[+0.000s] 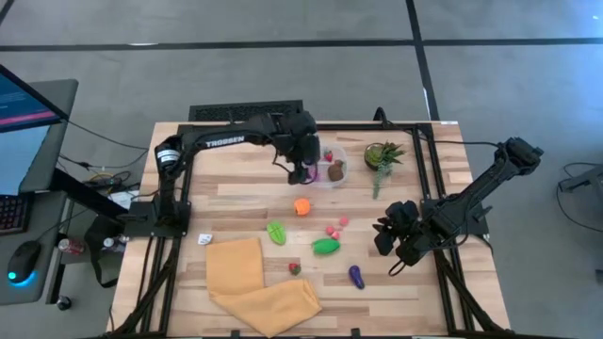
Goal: Pick and placing Produce into tupperware
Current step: Put the top peach in the transparent bin
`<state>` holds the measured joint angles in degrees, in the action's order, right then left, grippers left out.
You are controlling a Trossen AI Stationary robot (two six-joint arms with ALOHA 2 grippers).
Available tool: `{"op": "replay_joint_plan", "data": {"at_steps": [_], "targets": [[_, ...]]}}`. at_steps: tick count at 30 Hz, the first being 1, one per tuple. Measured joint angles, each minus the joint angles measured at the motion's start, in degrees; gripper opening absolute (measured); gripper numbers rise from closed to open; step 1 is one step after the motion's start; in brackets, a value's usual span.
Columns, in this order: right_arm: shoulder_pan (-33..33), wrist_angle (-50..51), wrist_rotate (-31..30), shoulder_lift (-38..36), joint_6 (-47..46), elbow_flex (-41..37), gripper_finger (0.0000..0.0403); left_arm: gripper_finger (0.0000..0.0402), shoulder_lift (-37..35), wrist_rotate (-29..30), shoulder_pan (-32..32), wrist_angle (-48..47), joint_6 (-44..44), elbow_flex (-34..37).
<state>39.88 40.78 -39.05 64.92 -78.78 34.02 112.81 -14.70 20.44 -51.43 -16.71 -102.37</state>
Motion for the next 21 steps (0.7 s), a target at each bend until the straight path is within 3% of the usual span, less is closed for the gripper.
{"op": "replay_joint_plan", "data": {"at_steps": [5, 9, 15, 21], "targets": [[-1.3, 1.1, 0.0, 0.0, 2.3, 0.0, 0.0137, 0.0316, 0.0, -1.3, -0.4, -17.1, -1.2, -3.9], [-3.5, -1.2, 0.0, 0.0, 7.2, 0.0, 0.0132, 0.0316, 0.0, -9.1, -0.6, -25.8, -1.2, -3.9], [-7.6, -10.2, 2.0, 0.0, 24.4, 0.0, 0.0136, 0.0316, -1.1, -11.8, -2.7, -27.2, -0.7, -3.9], [-12.0, -21.2, 11.0, 0.0, 34.2, -2.9, 0.0135, 0.0316, -5.6, -11.6, -6.3, -26.1, 1.6, -3.9]]}}
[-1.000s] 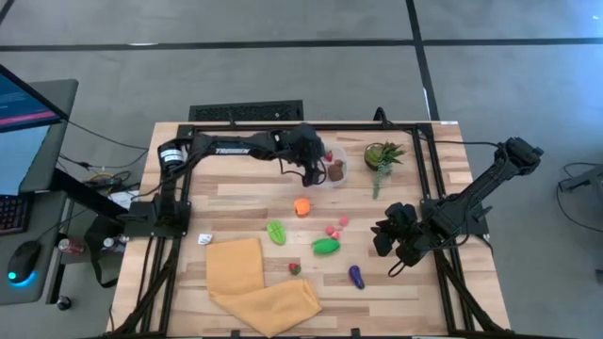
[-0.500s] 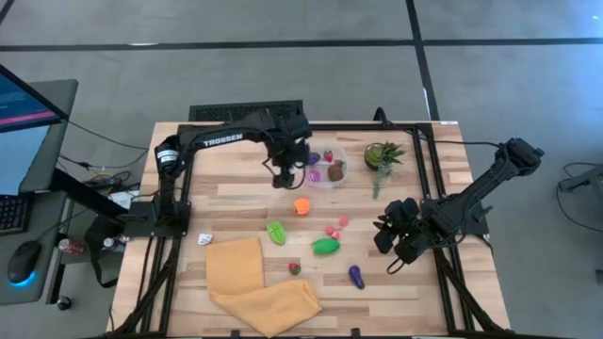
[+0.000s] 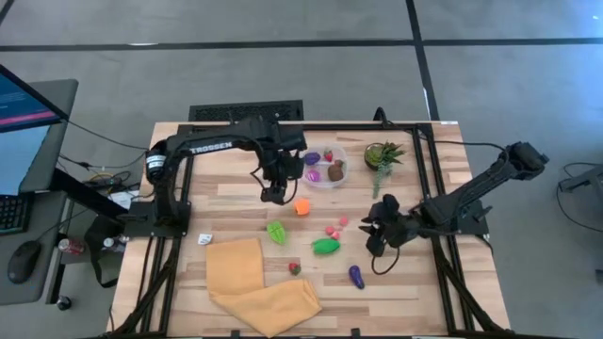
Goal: Pick and placing Produce into tupperware
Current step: Put the top peach in the transparent bin
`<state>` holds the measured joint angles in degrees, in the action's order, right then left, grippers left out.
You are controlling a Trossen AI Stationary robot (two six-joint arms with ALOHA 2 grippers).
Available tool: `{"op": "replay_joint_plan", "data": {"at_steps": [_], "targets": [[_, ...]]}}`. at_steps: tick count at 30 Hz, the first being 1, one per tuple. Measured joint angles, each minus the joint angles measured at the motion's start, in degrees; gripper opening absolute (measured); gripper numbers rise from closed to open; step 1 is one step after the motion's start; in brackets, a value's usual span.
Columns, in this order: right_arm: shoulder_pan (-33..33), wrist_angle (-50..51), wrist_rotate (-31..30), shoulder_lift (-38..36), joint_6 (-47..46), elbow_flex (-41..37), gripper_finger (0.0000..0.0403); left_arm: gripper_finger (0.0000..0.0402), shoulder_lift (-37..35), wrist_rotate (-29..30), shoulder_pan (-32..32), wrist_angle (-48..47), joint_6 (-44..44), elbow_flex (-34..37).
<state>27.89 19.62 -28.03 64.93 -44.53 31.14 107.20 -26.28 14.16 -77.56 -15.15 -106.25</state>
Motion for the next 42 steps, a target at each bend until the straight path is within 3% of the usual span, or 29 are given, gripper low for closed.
{"op": "replay_joint_plan", "data": {"at_steps": [11, 19, 29, 36, 42], "targets": [[-6.3, -2.4, 3.7, 0.4, 6.5, -1.5, 0.0149, 0.0316, -11.8, 13.9, -9.0, 0.3, 10.2, 0.0], [-12.9, -7.8, 16.3, 5.5, 12.8, -1.5, 0.0199, 0.0316, -20.0, 31.6, -18.5, -0.1, 21.9, 0.0], [-14.9, -13.6, 17.6, 14.9, 16.4, -1.5, 0.0225, 0.0316, -26.7, 51.1, -30.7, -6.9, 38.6, 0.0], [-16.1, -16.3, 17.7, 19.5, 16.6, -1.5, 0.0218, 0.0316, -28.1, 58.1, -36.6, -12.3, 48.9, 0.0], [-17.9, -18.1, 17.7, 20.7, 17.0, -1.5, 0.0216, 0.0316, -28.1, 60.6, -39.5, -12.5, 50.6, 0.0]]}}
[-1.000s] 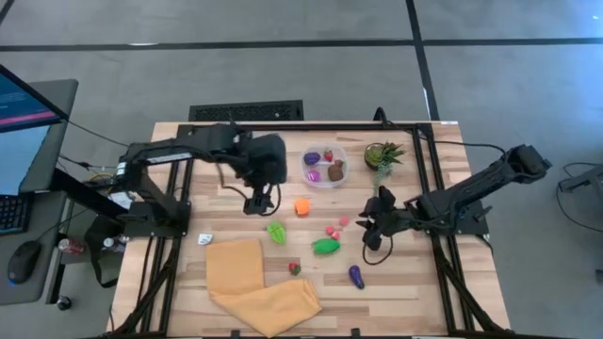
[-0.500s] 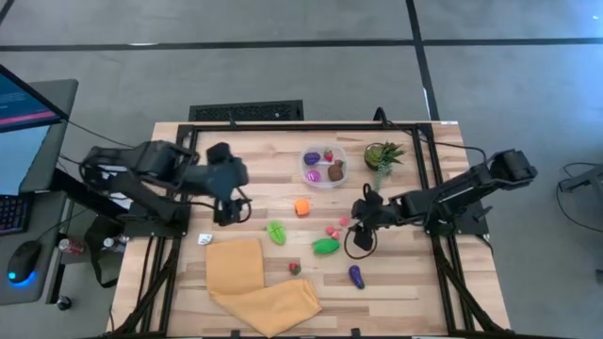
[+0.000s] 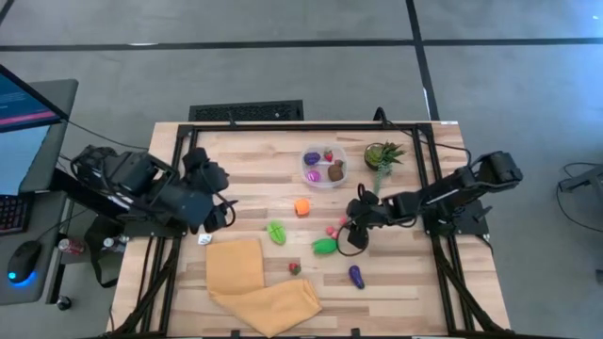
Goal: Pick and placing Produce into tupperware
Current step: Put the top peach in the transparent bin
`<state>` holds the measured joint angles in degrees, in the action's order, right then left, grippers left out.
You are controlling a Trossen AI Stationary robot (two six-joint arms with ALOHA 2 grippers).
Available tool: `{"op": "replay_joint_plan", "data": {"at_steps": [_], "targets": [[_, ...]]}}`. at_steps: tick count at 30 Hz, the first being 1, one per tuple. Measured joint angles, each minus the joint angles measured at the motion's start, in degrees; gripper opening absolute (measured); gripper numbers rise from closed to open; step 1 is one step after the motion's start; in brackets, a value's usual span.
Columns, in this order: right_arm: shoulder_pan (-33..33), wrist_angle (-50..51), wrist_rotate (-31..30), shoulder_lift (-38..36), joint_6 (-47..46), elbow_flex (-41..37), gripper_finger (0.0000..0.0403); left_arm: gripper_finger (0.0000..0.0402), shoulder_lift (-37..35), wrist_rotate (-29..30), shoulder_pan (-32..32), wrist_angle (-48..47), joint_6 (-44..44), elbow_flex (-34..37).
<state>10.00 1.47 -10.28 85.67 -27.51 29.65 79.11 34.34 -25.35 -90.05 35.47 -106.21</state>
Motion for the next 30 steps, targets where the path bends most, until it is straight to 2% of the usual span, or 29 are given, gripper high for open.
{"op": "replay_joint_plan", "data": {"at_steps": [16, 26, 30], "targets": [[-2.4, -1.5, 0.8, -0.1, 2.1, 0.0, 0.0213, 0.0316, 0.0, 2.6, -0.8, 0.0, 0.8, 0.0], [-2.3, -1.9, 1.0, -0.2, 2.3, 0.0, 0.0148, 0.0316, 0.0, 3.7, -0.8, 0.0, 0.5, 0.0], [-2.3, -2.4, 1.0, -0.2, 2.5, 0.0, 0.0135, 0.0316, 0.0, 4.0, -0.8, 0.0, 0.5, 0.0]]}}
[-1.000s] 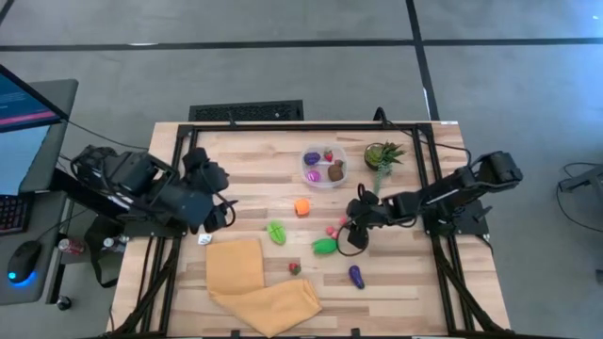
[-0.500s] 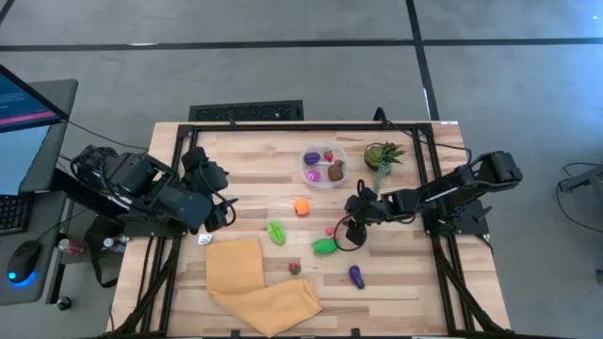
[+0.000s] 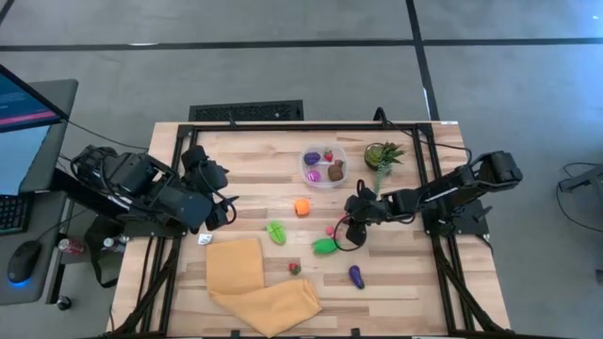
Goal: Pick and placing Produce into tupperware
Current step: Put the top peach in the transparent bin
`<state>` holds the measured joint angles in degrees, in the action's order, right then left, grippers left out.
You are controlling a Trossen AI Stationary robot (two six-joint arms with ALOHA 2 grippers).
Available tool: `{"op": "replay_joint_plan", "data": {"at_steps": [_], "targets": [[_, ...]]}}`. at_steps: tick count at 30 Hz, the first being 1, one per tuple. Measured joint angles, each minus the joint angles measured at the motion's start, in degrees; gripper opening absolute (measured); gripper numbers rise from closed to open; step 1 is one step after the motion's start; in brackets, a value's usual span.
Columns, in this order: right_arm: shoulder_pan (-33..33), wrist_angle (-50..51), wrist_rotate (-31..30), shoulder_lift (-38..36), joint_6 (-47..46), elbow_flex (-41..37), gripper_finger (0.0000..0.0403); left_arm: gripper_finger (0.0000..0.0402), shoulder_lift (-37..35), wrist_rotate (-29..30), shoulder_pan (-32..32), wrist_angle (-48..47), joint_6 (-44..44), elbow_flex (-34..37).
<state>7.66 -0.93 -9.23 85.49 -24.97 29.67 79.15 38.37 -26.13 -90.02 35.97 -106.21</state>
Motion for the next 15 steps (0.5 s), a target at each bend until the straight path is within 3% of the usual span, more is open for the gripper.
{"op": "replay_joint_plan", "data": {"at_steps": [15], "targets": [[-0.5, -5.5, 0.0, 0.0, 0.0, 0.0, 0.0134, 0.0316, 0.0, 0.0, 0.0, 0.0, 0.0, 0.0]]}}
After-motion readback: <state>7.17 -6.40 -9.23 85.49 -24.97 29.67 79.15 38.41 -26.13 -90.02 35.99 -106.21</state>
